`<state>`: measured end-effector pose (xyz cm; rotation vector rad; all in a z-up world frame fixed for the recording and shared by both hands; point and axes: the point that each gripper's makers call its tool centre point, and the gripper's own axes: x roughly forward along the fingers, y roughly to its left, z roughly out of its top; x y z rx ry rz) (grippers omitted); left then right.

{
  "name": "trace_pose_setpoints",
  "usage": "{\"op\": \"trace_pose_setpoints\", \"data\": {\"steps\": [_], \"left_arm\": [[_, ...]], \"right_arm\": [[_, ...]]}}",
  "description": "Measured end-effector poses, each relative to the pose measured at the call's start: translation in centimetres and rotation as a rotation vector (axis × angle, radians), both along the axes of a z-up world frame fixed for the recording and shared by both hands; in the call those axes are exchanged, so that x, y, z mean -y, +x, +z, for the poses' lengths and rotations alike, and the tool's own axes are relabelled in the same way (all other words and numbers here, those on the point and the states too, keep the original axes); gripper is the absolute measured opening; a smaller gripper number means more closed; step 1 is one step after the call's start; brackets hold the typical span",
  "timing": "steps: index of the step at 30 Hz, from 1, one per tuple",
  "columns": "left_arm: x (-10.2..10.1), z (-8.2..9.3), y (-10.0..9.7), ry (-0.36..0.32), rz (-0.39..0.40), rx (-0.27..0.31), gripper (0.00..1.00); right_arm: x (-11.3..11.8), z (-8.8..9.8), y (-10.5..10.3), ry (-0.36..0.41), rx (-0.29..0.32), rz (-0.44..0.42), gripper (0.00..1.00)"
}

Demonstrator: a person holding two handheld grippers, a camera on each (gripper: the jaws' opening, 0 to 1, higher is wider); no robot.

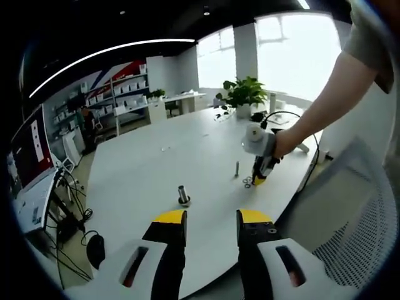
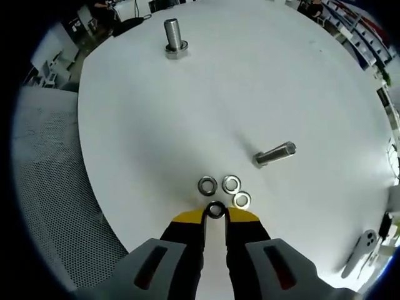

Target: Place the washer onto the threaded stud by aligning its center hole with the stud, sliding it down to the base, and recovering from edge contact or off-axis alignment until the washer reaches the visible bottom stop.

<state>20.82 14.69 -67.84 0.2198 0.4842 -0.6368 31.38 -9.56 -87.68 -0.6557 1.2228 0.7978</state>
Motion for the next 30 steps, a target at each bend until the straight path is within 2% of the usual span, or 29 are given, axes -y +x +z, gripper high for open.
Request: {"op": "trace_pose_setpoints", "data": {"steps": [15, 22, 26, 27, 30], "left_arm": [[-0.3, 0.2, 0.1, -0.011, 0.016, 0.011, 0.3], [-0.3, 0.2, 0.1, -0.012, 0.017, 0.009, 0.3], [-0.3, 0.2, 0.1, -0.006, 0.014, 0.011, 0.3], [-0.3, 0.2, 0.1, -0.008, 0.015, 0.01, 0.3], [-0.3, 0.3, 0.1, -0.01, 0.014, 0.014, 0.29]], "right_arm": [[-0.3, 0.6, 0.0, 0.027, -0.003, -0.019, 0.13], [-0.3, 1.9, 0.7, 0.043, 0.032, -0.017, 0.13], [-0.7, 3.0, 1.6, 0.081, 0.062, -0.02, 0.13], [-0.9, 3.5, 2.2, 0.097, 0.092, -0.015, 0.13], [-0.9, 4.2, 2.6, 0.099, 0.101, -0.02, 0.13]]}}
